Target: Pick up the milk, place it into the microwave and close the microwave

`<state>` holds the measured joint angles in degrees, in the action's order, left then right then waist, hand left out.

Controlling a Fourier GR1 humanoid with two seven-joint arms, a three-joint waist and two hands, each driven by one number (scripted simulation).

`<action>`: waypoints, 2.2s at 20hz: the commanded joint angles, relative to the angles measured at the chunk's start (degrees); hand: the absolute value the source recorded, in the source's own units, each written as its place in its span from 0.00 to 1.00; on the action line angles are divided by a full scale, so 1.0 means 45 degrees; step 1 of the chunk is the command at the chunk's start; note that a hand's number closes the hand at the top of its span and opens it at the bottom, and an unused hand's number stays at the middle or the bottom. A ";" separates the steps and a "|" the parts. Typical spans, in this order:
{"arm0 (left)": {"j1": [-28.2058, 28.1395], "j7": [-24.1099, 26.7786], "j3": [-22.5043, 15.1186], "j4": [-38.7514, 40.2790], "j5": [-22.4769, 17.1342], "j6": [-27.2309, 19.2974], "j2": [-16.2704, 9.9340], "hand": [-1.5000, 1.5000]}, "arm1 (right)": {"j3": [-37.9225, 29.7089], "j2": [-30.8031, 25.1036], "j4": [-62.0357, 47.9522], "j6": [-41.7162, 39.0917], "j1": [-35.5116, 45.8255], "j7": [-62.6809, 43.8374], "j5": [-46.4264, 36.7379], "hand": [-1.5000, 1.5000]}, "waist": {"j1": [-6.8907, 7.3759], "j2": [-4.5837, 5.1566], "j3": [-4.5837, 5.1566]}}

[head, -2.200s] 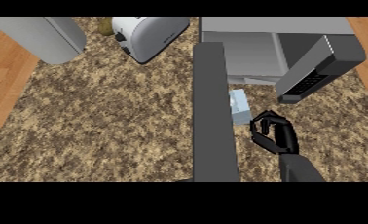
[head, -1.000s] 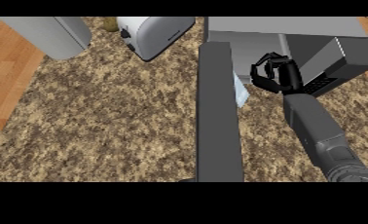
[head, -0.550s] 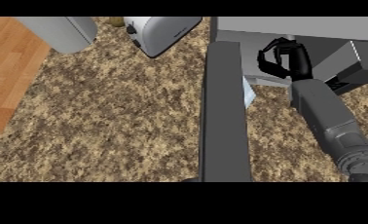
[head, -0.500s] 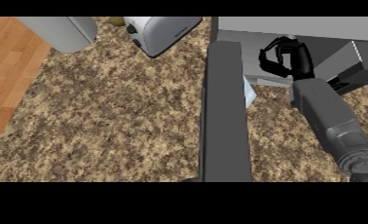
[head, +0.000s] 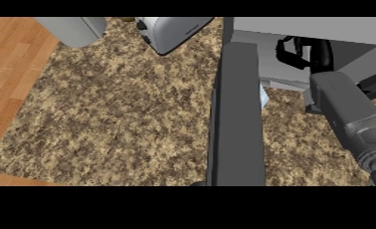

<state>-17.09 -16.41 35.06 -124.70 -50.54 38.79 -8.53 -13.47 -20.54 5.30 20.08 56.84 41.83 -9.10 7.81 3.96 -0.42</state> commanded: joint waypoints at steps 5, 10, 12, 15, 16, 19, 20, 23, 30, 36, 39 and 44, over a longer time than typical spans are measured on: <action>0.0563 -0.0072 -0.0084 0.0120 0.0153 -0.0206 -0.0271 0.00 | -0.0259 -0.0641 -0.0072 0.0367 0.0395 -0.0377 0.0138 1.00 | 0.0270 0.0209 -0.0044; 0.0757 0.0033 -0.0136 0.0494 0.0129 0.0001 -0.0314 0.00 | -0.0227 -0.0814 -0.0142 0.0476 0.0470 -0.0457 0.0058 1.00 | 0.0454 0.0254 -0.0029; 0.0692 -0.0150 -0.0107 0.0455 0.0186 -0.0092 -0.0474 0.00 | -0.0276 -0.1037 -0.0212 0.0434 0.0304 -0.0442 0.0084 1.00 | 0.0523 0.0334 -0.0062; 0.0969 -0.0068 -0.0170 0.0615 0.0412 -0.0079 -0.0461 0.00 | -0.0288 -0.1126 -0.0206 0.0400 0.0544 -0.0584 0.0081 1.00 | 0.0556 0.0397 -0.0046; 0.1057 -0.0069 -0.0165 0.0470 0.0346 -0.0166 -0.0508 0.00 | -0.0264 -0.1045 -0.0184 0.0561 0.0670 -0.0625 0.0050 1.00 | 0.0719 0.0416 -0.0060; 0.1153 -0.0088 -0.0074 0.0663 0.0476 -0.0173 -0.0639 0.00 | -0.0401 -0.1174 -0.0138 0.0304 0.0514 -0.0372 0.0173 1.00 | 0.0634 0.0462 -0.0079; 0.1146 -0.0094 -0.0041 0.0622 0.0619 -0.0118 -0.0687 0.00 | -0.0333 -0.1122 -0.0169 0.0497 0.0453 -0.0337 0.0092 1.00 | 0.0700 0.0471 -0.0075; 0.1257 -0.0103 -0.0027 0.0724 0.0878 -0.0021 -0.0808 0.00 | -0.0395 -0.1245 -0.0213 0.0317 0.0544 -0.0462 0.0137 1.00 | 0.0697 0.0467 -0.0075; 0.1519 -0.0069 -0.0093 0.0811 0.1051 0.0036 -0.0901 0.00 | 0.0484 -0.2017 -0.0656 0.2622 0.0272 -0.1086 -0.0884 1.00 | 0.0859 0.0590 0.0047; 0.1596 -0.0052 -0.0261 0.1145 0.1234 0.0264 -0.0887 0.00 | -0.0449 -0.0478 -0.0220 -0.1334 0.1375 -0.0616 0.0253 0.00 | 0.1039 0.0386 -0.0029; 0.1910 0.0027 -0.0397 0.1234 0.1606 0.0211 -0.0787 0.00 | 0.0277 0.0079 -0.0568 -0.0487 0.1816 -0.1424 -0.0508 0.00 | 0.1112 0.0371 0.0037; 0.2114 -0.0022 -0.0617 0.1217 0.1704 0.0131 -0.0728 0.00 | 0.0321 0.0663 -0.0589 0.0380 0.2430 -0.2143 -0.0580 0.00 | 0.1051 0.0296 0.0024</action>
<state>-8.38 -16.53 33.08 -119.08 -43.36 39.59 -12.19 -12.45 -19.43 2.91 19.69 65.75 34.54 -11.21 12.43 5.44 -0.33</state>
